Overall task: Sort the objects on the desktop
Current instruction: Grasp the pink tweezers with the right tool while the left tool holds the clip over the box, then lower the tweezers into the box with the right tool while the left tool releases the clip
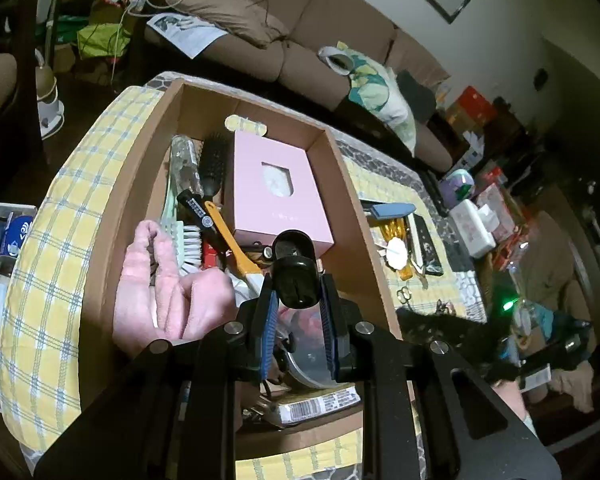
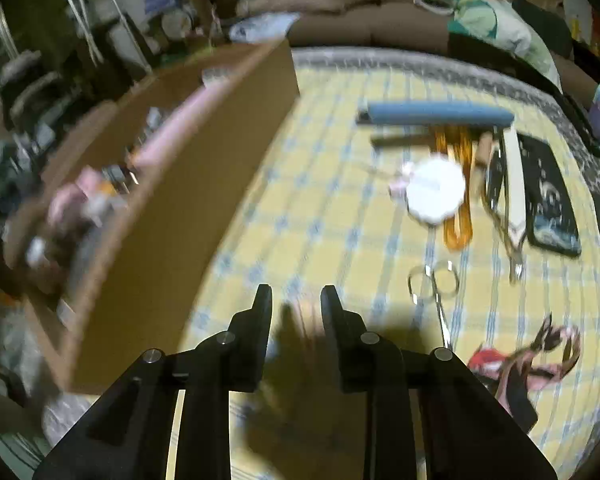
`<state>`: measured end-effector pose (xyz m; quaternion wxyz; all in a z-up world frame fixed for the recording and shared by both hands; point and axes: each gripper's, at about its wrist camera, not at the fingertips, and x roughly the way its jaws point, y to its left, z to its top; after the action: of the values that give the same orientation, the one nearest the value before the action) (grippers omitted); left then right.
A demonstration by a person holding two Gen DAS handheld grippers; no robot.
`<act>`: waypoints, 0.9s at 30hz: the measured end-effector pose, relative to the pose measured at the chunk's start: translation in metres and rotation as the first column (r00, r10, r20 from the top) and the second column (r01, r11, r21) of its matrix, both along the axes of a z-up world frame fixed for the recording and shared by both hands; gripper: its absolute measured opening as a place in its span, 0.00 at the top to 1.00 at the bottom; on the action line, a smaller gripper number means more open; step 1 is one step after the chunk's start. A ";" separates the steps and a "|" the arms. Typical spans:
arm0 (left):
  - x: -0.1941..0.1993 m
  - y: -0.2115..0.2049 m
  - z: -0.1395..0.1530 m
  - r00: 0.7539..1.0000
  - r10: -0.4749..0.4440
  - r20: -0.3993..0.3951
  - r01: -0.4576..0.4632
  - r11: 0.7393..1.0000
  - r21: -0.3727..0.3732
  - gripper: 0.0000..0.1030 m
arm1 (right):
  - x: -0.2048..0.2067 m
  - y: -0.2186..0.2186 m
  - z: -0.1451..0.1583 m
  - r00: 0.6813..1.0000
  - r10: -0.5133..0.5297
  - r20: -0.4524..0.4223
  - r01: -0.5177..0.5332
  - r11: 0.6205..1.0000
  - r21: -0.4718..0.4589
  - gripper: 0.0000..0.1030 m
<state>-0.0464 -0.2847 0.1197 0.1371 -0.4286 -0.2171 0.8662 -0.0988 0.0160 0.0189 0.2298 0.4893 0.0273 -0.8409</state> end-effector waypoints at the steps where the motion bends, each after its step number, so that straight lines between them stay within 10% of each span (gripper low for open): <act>1: 0.000 0.000 0.000 1.000 0.001 0.000 -0.001 1.000 0.000 0.82 | 0.002 0.000 -0.004 1.000 0.005 0.012 -0.005 1.000 0.012 0.74; 11: -0.002 0.006 0.000 1.000 -0.005 0.005 0.005 1.000 -0.003 0.82 | 0.024 -0.016 -0.026 0.993 0.110 -0.044 -0.099 0.975 0.199 0.80; 14: -0.001 0.011 0.001 1.000 -0.016 0.004 0.016 1.000 -0.007 0.82 | 0.024 -0.007 -0.026 0.996 0.079 -0.033 -0.073 0.986 0.150 0.94; 27: 0.000 0.012 0.002 1.000 -0.016 0.006 0.016 1.000 -0.007 0.82 | 0.025 -0.007 0.063 0.987 0.016 -0.160 -0.039 0.989 -0.142 0.94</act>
<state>-0.0467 -0.2726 0.1214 0.1419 -0.4333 -0.2109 0.8647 -0.0738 0.0095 0.0814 0.2736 0.4025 -0.0088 -0.8735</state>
